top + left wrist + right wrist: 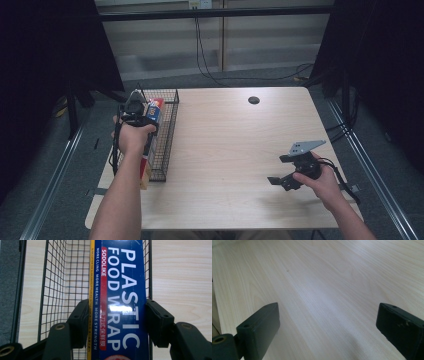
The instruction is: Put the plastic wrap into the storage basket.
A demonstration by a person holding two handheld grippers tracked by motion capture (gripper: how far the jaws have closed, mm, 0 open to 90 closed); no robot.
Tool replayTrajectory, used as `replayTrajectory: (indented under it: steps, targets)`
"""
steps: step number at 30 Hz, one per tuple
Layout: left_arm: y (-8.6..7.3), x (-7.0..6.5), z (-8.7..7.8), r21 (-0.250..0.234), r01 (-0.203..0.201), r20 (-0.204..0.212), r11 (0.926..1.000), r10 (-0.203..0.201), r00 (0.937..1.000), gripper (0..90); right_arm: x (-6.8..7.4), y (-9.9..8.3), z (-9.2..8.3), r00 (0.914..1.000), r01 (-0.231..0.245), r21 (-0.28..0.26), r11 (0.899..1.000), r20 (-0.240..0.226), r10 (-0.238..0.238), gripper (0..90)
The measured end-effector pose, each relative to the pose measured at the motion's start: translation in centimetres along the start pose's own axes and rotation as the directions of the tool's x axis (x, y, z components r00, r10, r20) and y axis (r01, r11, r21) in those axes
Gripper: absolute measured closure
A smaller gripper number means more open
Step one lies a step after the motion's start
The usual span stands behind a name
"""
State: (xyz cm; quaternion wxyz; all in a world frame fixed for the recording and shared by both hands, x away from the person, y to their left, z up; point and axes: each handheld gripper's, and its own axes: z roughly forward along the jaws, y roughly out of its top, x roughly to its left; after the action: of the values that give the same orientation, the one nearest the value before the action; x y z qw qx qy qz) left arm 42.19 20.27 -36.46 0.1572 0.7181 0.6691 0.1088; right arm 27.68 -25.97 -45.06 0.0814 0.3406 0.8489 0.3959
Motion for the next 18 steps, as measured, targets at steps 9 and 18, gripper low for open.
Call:
replayTrajectory:
  steps: [9,18]
  targets:
    - [0.08,0.29,0.47,0.009,0.011,-0.003,0.9999,-0.011,0.9999,42.9,-0.04,-0.04,-0.01,1.0000,-0.002,0.000,1.000,0.002,0.002,4.8]
    - [0.10,0.66,1.01,0.018,0.020,0.000,0.9996,-0.020,0.9998,42.8,-0.07,-0.07,-0.02,1.0000,-0.002,0.003,1.000,0.001,0.002,4.8]
